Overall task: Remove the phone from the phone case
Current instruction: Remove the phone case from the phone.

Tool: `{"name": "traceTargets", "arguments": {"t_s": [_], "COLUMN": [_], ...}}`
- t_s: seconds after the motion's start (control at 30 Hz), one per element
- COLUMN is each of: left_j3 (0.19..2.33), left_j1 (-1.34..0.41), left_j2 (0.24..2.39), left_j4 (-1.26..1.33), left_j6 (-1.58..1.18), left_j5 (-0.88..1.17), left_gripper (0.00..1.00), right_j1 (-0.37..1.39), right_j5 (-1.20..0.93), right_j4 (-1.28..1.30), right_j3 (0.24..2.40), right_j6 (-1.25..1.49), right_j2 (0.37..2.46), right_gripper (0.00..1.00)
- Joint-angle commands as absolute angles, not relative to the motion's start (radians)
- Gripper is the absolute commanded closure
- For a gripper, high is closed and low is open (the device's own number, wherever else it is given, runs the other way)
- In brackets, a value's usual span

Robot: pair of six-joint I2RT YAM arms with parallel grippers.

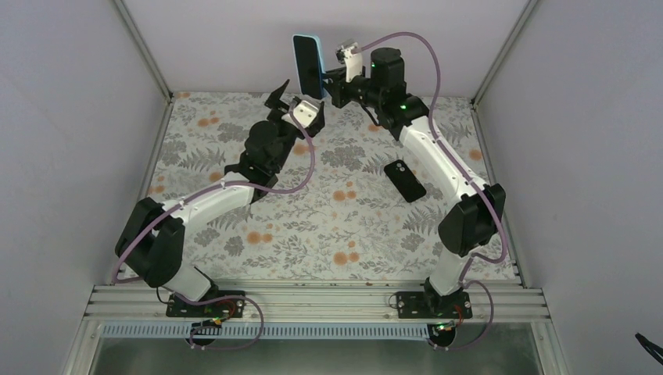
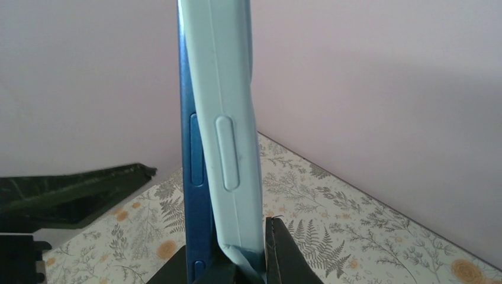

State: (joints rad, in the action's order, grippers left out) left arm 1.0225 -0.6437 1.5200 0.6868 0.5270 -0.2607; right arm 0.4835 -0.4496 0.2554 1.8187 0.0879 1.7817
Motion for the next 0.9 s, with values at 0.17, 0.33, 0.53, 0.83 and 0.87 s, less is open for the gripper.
{"name": "traceTargets", "arguments": {"t_s": [0.17,0.33,0.53,0.83,0.87], "left_j3": [1.070,1.063,1.078,1.140,1.144], "left_j1": [-0.650,-0.650,-0.649,-0.649,-0.649], "left_j2": [1.538,1.549,1.563,1.611,1.615], "left_j4": [0.762,0.778,0.799,0.829,0.844], "left_j6": [0.531,0.536,0.543,0.553,0.554], "left_j5": [-0.291,-0.305,-0.354,-0.456,-0.480], "left_gripper": [0.00,0.00,0.00,0.00,0.00], "right_j1": [0.487,0.488,0.488,0.488,0.489], "right_j5": [-0.488,-0.490,-0.497,-0.510,-0.504], "right_j4": [0.178,0.180,0.182,0.180,0.182], "right_j3": [1.885,1.896,1.899,1.896,1.896], "right_j6": [0.116,0.118,0.122,0.128,0.127], "right_j2": [1.798,1.799,1.802,1.803,1.802], "right_gripper": [0.97,0.97,0.97,0.97,0.97]}}
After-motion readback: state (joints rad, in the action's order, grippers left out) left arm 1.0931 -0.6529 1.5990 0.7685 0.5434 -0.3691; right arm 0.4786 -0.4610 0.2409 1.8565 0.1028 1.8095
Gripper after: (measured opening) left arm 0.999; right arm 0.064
